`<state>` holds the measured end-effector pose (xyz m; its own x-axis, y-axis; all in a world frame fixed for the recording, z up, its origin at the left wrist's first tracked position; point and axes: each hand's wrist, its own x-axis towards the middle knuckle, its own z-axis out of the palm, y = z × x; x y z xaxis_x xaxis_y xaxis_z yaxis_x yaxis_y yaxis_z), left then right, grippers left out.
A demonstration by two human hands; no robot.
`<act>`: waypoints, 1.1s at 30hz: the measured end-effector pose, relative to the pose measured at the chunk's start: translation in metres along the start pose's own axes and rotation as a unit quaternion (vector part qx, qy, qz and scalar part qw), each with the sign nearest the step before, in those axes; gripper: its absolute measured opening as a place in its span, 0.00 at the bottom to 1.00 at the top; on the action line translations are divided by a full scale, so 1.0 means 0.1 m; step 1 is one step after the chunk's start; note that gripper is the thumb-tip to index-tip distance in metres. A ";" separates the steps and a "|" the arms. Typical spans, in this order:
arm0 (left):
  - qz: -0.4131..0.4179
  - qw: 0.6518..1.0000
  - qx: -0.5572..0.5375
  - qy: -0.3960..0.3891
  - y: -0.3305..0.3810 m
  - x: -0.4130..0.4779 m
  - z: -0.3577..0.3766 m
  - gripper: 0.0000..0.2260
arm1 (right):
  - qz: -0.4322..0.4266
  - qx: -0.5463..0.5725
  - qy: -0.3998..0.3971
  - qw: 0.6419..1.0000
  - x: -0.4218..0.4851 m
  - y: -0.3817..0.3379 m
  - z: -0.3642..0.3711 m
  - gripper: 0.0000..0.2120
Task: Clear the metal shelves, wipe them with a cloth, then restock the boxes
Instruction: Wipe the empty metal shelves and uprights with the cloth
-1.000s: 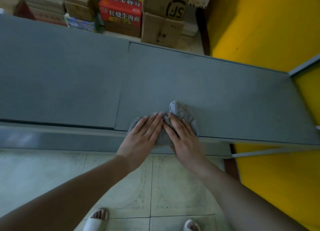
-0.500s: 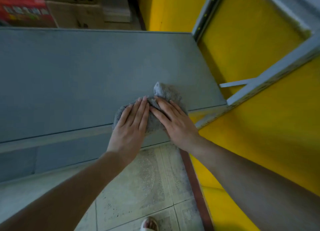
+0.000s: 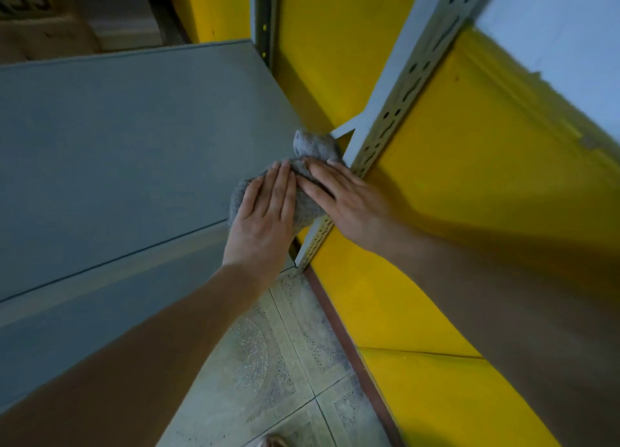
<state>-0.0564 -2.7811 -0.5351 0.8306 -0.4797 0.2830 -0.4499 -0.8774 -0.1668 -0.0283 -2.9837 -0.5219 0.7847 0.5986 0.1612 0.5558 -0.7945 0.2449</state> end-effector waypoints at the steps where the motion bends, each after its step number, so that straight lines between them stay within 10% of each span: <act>1: 0.002 1.000 -0.002 0.002 -0.01 0.00 0.00 0.30 | 0.014 0.011 0.006 1.000 0.00 -0.03 0.00 0.26; 7: 0.032 0.988 -0.151 0.023 -0.05 -0.44 -0.12 0.36 | 0.115 0.186 0.080 0.972 -0.41 -0.63 -0.04 0.26; 16: 0.076 0.938 -0.311 -0.136 0.24 -1.85 1.29 0.50 | 0.089 0.262 -0.133 0.952 -1.34 -1.61 1.35 0.39; 23: 0.059 0.966 -0.248 -0.028 -0.05 -1.46 2.80 0.34 | 0.099 0.175 -0.083 0.976 -0.68 -1.45 2.60 0.39; 29: 0.037 0.962 -0.100 -0.252 0.09 -1.39 4.27 0.45 | 0.237 0.177 -0.133 0.946 -0.59 -1.79 3.89 0.40; 33: 0.024 0.973 -0.150 -0.173 0.15 -1.41 4.69 0.40 | 0.156 0.159 -0.132 0.966 -0.40 -1.72 4.29 0.44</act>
<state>-0.0265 -2.7211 -1.0206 0.8433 -0.5339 -0.0616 -0.5241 -0.8424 0.1253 -0.0377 -2.9155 -0.9802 0.9470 0.3112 -0.0796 0.3041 -0.9484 -0.0901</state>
